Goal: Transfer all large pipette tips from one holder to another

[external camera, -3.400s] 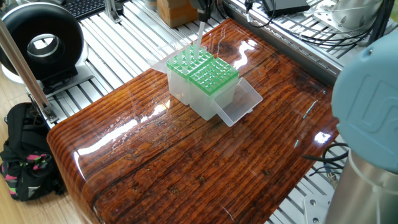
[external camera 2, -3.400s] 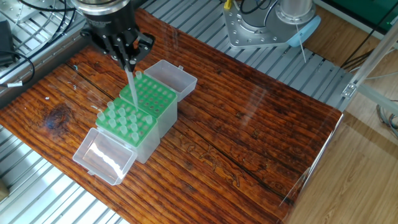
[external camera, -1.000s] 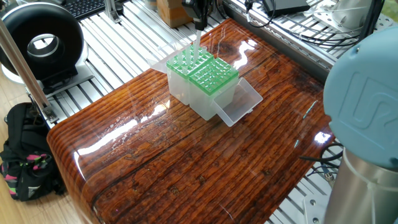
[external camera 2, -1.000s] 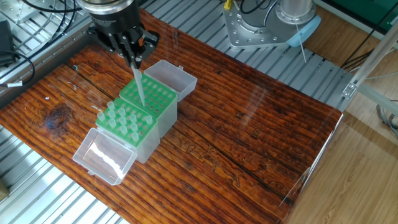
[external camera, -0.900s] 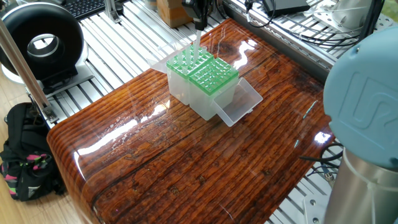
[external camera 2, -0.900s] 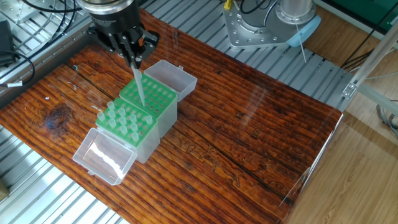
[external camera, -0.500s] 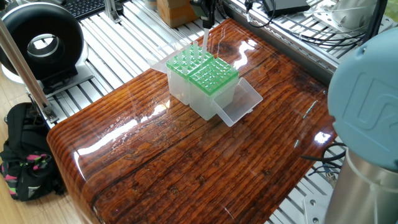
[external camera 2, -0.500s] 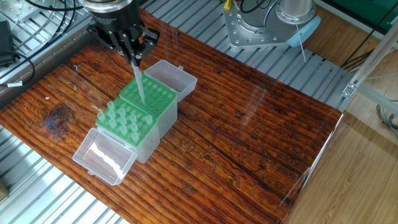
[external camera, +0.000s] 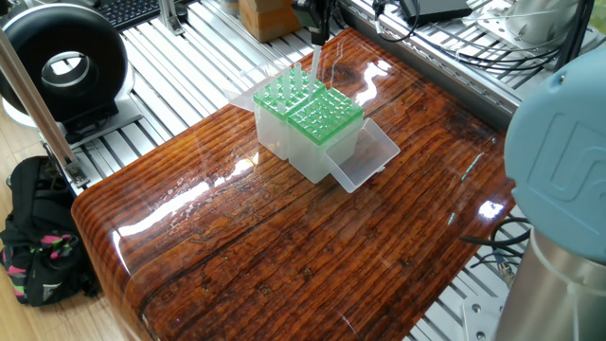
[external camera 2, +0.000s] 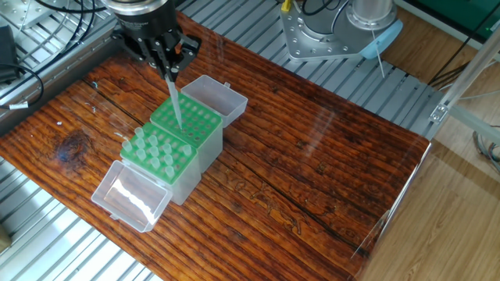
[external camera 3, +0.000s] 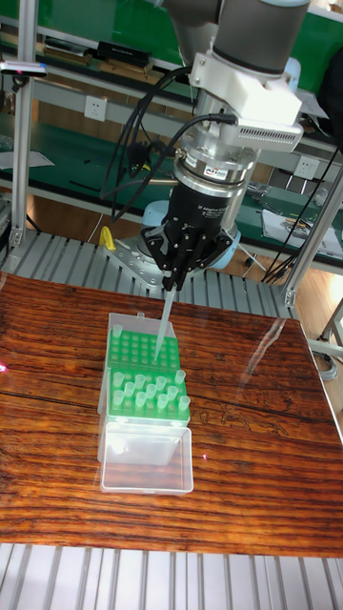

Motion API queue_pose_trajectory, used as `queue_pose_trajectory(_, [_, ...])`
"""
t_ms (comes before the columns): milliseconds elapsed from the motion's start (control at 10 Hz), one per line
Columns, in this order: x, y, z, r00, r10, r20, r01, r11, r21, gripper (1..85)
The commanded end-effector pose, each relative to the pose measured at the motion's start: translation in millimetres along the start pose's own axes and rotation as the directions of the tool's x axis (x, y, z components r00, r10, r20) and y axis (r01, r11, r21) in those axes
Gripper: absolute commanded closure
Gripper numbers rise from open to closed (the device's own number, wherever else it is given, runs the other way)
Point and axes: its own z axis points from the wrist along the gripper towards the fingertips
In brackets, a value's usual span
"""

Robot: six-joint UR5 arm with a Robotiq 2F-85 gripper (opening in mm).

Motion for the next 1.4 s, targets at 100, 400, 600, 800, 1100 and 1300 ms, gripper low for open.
queue_pose_trajectory(100, [-2.3, 3.8, -1.3, 1.000, 0.000, 0.018, 0.000, 1.000, -0.017, 70.7])
queue_pose_trajectory(400, [-3.1, 4.7, -1.4, 1.000, 0.004, 0.026, -0.003, 1.000, -0.026, 71.0])
queue_pose_trajectory(600, [-3.7, 5.0, -1.4, 1.000, 0.005, 0.029, -0.005, 1.000, -0.029, 71.0])
queue_pose_trajectory(800, [-4.5, 5.5, -1.5, 0.999, 0.004, 0.032, -0.003, 1.000, -0.031, 71.0])
queue_pose_trajectory(1100, [-6.4, 5.8, -1.8, 0.999, -0.005, 0.037, 0.007, 0.999, -0.032, 71.0])
queue_pose_trajectory(1300, [-6.3, 4.4, -1.8, 0.999, -0.008, 0.037, 0.009, 1.000, -0.027, 71.0])
